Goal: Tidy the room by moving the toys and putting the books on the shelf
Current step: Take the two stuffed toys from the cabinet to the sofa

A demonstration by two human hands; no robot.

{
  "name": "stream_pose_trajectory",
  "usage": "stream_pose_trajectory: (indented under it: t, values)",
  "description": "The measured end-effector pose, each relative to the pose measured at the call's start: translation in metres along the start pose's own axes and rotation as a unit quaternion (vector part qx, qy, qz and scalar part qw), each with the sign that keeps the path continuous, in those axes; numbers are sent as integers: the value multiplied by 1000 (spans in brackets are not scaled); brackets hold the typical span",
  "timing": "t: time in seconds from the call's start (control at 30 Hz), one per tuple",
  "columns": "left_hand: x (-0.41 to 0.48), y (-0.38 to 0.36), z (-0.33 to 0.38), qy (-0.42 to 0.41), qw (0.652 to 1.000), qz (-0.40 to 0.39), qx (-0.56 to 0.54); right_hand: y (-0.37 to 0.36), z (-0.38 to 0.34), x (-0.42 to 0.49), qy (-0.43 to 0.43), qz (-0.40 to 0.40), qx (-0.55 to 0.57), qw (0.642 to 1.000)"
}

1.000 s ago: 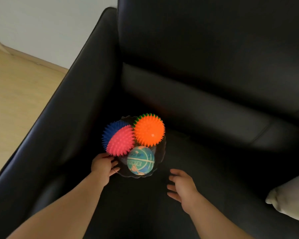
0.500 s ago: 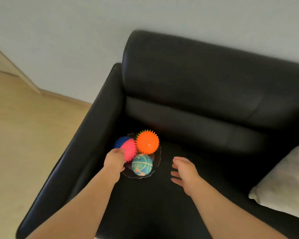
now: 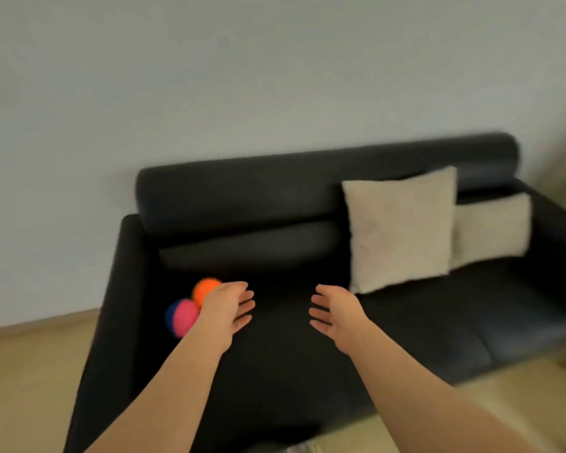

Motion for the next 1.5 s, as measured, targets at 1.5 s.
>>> stream_pose_trajectory:
  t: [1.5]
  values:
    - [-1176, -678, -1058, 12, 378, -734, 564, 1186, 663, -896, 83, 673, 598, 428]
Point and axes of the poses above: each hand's wrist, its own x-axis towards the middle knuckle, its own y-axis out of the back of the hand, z = x × y, the point moved 9 cm from there along x, towards the middle knuckle, and after that the axes turned 2 degrees about y, right-handed, at the moved point
